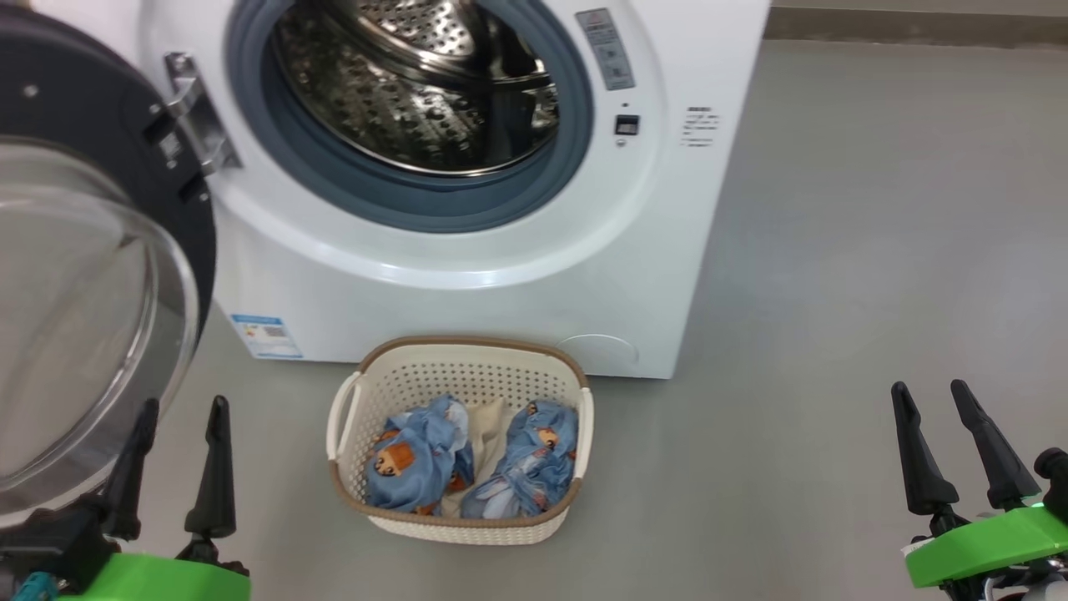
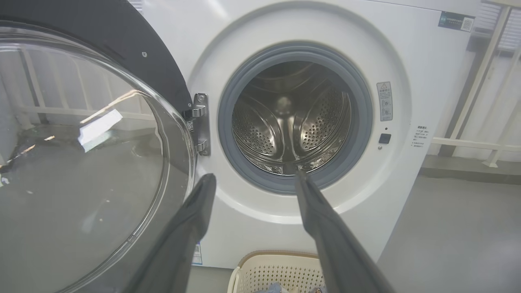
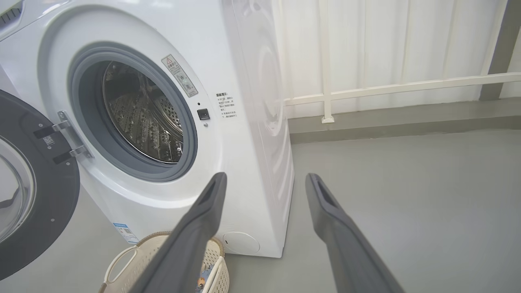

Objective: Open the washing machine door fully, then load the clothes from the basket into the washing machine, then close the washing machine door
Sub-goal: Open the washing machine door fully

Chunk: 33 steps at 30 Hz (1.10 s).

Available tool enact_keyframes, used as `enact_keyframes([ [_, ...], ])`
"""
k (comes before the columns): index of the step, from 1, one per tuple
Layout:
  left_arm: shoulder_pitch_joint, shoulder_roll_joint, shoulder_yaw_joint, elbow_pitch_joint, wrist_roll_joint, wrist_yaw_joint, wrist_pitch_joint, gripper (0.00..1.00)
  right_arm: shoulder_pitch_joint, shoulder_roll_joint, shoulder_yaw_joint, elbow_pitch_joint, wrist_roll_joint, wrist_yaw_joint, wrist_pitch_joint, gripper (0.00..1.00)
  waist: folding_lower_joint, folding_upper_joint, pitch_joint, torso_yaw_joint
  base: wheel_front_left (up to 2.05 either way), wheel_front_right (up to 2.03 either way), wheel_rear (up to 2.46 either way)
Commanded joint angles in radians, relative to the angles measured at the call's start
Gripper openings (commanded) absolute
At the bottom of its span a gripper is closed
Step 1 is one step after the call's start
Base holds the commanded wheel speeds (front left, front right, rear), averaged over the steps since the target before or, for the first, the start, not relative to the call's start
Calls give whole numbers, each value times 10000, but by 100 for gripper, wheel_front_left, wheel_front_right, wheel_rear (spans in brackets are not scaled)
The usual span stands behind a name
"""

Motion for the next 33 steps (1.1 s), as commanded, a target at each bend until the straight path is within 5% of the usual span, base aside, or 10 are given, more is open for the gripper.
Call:
enact_keyframes([
  [1, -128, 272, 295, -261, -155, 6, -63, 100, -69, -227, 156, -267, 31, 75, -122, 100, 0, 0, -88, -523, 0, 0, 0],
  [17, 356, 192, 130, -346, -542, 6, -63, 100, 114, -261, 87, -271, 51, 75, -122, 100, 0, 0, -332, -1569, 0, 0, 0],
  [33, 385, 228, 52, -353, -1000, 6, -63, 100, 110, -295, 45, -280, 39, 75, -122, 100, 0, 0, -269, -1723, 0, 0, 0],
])
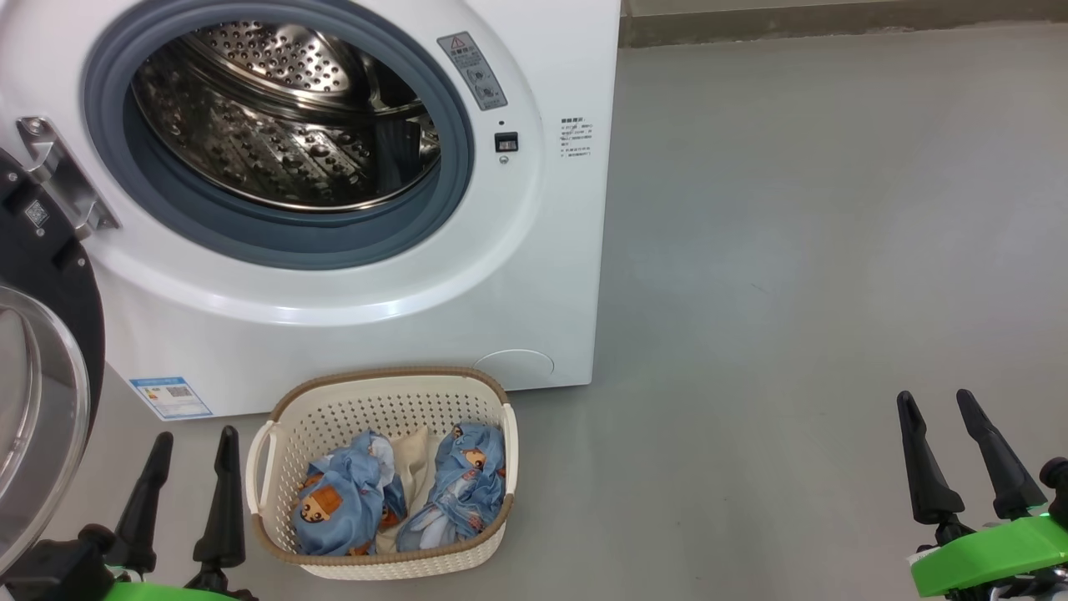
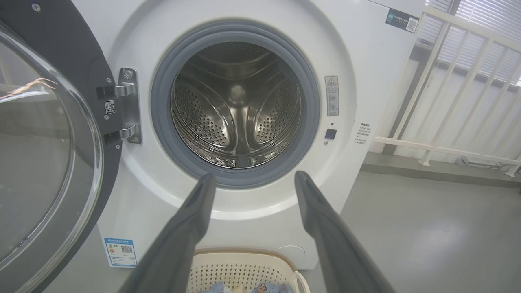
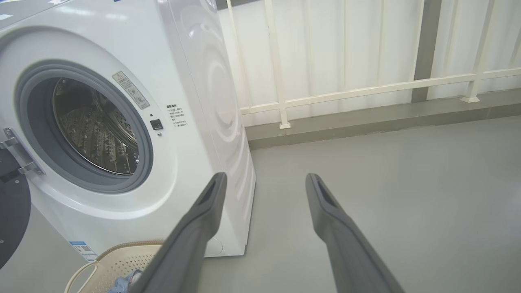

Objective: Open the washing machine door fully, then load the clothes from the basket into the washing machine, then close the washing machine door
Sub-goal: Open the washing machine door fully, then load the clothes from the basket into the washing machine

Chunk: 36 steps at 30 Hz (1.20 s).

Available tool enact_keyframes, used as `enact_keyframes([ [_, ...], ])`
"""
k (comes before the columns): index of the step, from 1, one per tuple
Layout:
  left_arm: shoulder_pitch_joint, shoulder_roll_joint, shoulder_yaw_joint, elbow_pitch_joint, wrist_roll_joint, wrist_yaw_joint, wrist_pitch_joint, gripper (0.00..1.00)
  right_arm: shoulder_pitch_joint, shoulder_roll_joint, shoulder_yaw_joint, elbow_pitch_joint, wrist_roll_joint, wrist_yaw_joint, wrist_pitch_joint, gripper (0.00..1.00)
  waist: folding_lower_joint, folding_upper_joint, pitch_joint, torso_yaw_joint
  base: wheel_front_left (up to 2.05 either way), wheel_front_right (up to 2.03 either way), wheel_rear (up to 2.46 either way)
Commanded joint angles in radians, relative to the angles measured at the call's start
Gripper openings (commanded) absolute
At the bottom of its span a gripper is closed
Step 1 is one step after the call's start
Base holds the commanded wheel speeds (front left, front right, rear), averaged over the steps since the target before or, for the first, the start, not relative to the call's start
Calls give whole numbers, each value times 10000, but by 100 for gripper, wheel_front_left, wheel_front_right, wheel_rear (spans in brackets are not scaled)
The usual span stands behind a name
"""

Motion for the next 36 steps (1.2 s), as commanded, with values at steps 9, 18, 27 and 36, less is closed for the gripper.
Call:
enact_keyframes([
  [9, -292, 423, 132, -29, -324, 6, -63, 100, -142, -276, 238, -227, 49, 75, -122, 100, 0, 0, 8, 30, 25, -75, 50],
  [18, -376, 493, 41, -61, -223, 6, -63, 100, -159, -241, 252, -258, 47, 75, -122, 100, 0, 0, 87, 48, 80, -125, 45],
  [27, -415, 348, 254, 175, 73, 6, -63, 100, -187, -178, 293, -270, 47, 75, -122, 100, 0, 0, 164, 59, 89, -101, 12],
  [36, -790, -507, 1497, 650, 1071, 224, -63, 100, -318, -124, 280, -290, 46, 75, -122, 100, 0, 0, 408, 114, 11, -11, 0],
])
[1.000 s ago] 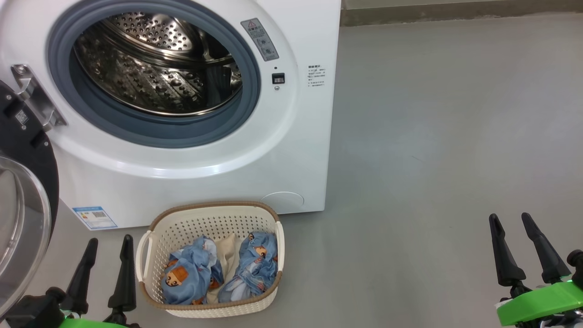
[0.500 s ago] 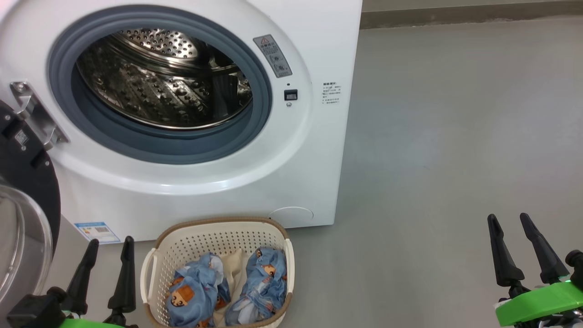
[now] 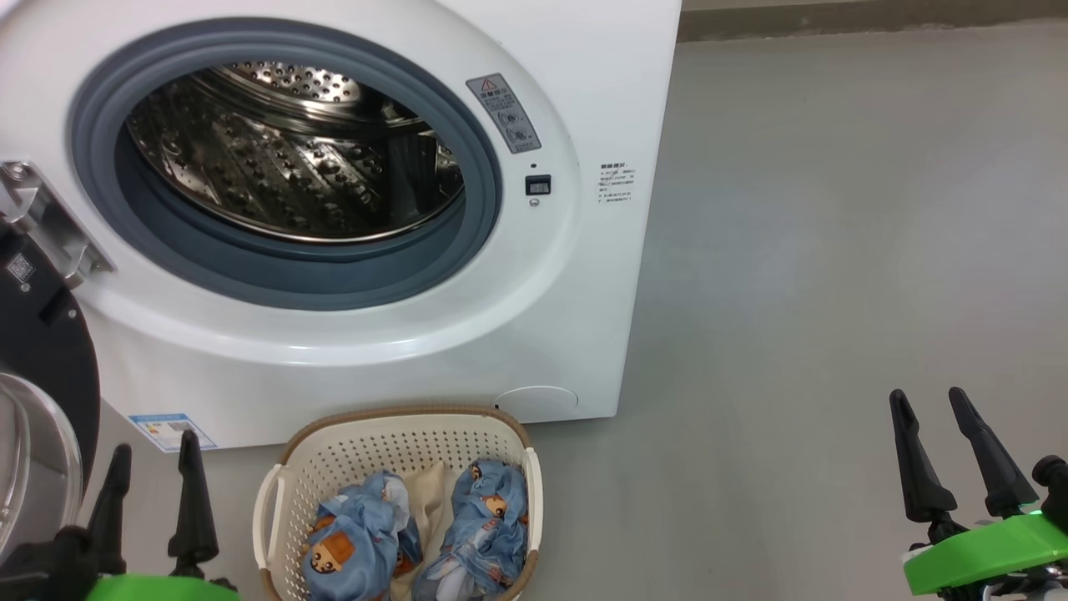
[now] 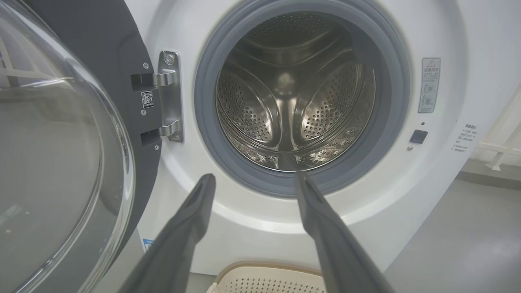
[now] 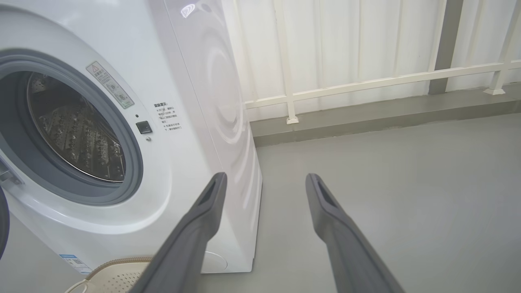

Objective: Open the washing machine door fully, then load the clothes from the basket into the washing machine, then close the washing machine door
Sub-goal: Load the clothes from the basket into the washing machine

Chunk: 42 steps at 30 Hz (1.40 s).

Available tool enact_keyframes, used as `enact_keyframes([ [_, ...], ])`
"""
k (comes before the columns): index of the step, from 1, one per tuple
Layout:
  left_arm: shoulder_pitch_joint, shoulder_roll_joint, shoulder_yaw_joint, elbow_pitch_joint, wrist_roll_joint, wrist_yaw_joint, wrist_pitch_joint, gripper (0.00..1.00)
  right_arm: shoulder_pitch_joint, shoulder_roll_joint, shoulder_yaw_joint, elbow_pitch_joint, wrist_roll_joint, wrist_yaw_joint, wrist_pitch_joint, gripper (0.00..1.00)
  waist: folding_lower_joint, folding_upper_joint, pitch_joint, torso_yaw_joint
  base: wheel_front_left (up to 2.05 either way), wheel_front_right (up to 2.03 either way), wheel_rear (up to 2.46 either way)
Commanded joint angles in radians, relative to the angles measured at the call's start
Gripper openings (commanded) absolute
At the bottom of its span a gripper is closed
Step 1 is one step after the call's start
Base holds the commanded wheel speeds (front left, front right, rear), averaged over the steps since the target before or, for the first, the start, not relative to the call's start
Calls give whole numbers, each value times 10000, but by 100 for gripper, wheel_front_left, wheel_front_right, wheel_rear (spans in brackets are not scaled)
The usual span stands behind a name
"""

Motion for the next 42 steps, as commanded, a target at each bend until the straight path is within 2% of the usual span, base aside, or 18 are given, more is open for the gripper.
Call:
enact_keyframes([
  [1, -567, 10, 481, -334, 368, -59, -65, 100, -312, -183, 211, -281, 41, 75, -122, 100, 0, 0, 103, 11, 0, 0, 0],
  [7, -855, -417, 780, -9, 711, -218, -65, 100, -563, -126, 267, -301, 16, 75, -122, 100, 0, 0, 408, 43, 0, 0, 0],
  [14, -1570, -255, -132, 1139, 836, -242, -65, 100, -1032, -22, 442, -297, -24, 75, -122, 100, 0, 0, 1037, 23, 0, 0, 0],
  [19, -2226, -29, -1079, 2063, 225, -243, -65, 100, -1549, 59, 636, -323, -49, 75, -122, 100, 0, 0, 1681, -132, 0, 0, 0],
  [31, -3624, 267, -2165, 4198, -675, -244, -65, 100, -2742, 249, 985, -361, -116, 75, -122, 100, 0, 0, 3203, -481, 0, 0, 0],
  [39, -4575, 209, -2784, 5570, -1079, -245, -65, 100, -3326, 374, 1125, -425, -203, 75, -122, 100, 0, 0, 4146, -631, 0, 0, 0],
  [42, -4825, 159, -3321, 5812, -1493, -245, -65, 100, -3498, 404, 1165, -459, -225, 75, -122, 100, 0, 0, 4461, -697, 0, 0, 0],
])
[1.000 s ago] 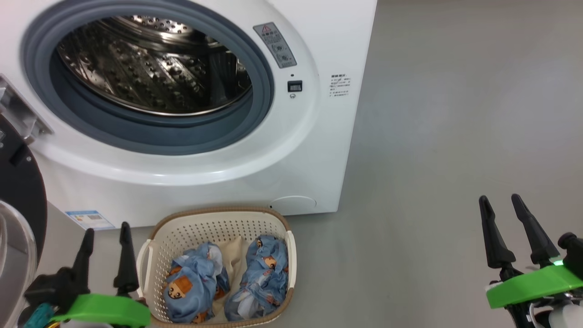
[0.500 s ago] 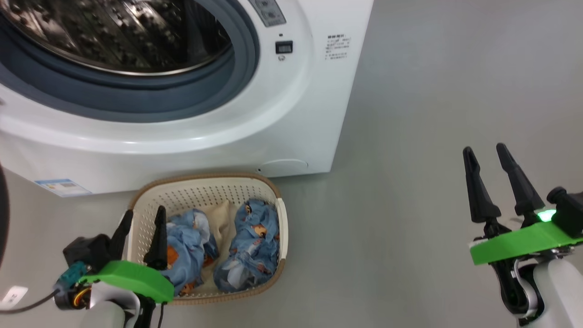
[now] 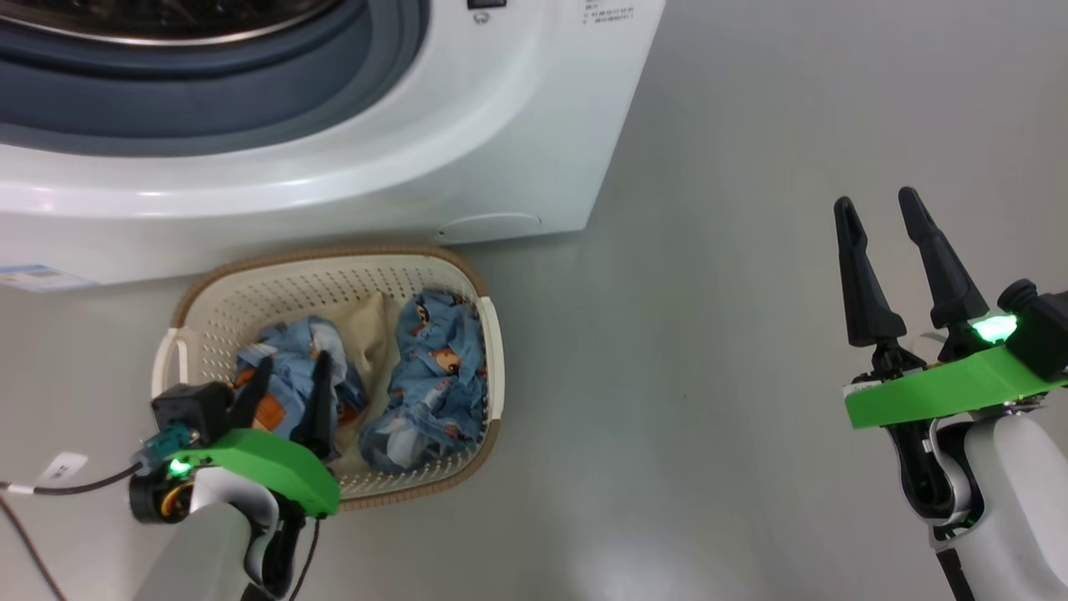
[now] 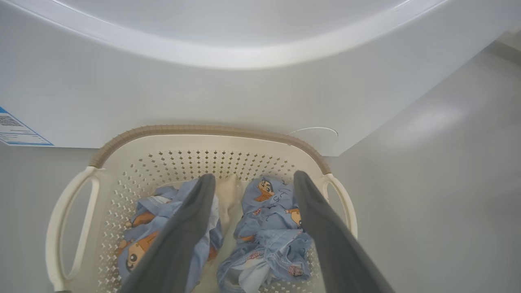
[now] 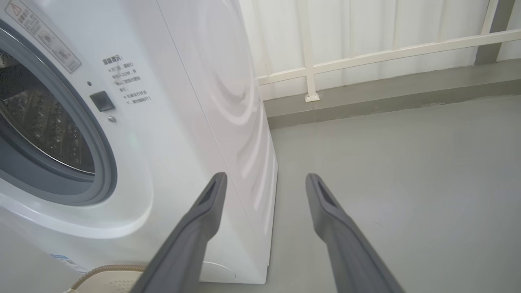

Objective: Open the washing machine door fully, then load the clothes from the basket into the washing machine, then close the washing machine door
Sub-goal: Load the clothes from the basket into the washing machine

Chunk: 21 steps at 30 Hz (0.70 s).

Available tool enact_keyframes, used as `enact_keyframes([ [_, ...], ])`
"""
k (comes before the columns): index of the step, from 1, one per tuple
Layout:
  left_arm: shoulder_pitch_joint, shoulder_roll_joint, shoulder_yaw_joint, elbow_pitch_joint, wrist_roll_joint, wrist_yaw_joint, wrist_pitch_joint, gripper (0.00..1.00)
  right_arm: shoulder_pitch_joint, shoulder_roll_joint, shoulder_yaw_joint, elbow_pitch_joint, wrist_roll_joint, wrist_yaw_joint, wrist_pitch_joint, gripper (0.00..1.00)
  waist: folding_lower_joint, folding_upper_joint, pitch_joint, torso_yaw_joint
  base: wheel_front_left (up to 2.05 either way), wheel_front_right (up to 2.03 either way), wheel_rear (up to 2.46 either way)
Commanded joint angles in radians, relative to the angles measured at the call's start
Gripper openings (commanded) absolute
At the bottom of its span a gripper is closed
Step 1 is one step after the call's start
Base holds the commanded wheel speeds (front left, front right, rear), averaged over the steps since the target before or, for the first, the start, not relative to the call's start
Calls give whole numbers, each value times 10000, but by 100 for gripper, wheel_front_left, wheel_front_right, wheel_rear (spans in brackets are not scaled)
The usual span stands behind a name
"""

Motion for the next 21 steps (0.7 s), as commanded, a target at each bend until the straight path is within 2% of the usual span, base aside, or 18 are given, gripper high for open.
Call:
enact_keyframes([
  [1, -181, 280, 17, -55, -255, 6, -67, 100, -93, -10, 212, -277, -127, 75, -92, 100, 0, 0, 503, -165, 0, 0, 0],
  [21, -1798, 1072, -4319, 1403, -3452, 6, 31, 100, -830, 238, 389, -671, -295, 75, -92, 100, 0, 0, 2255, -703, 0, 0, 0],
])
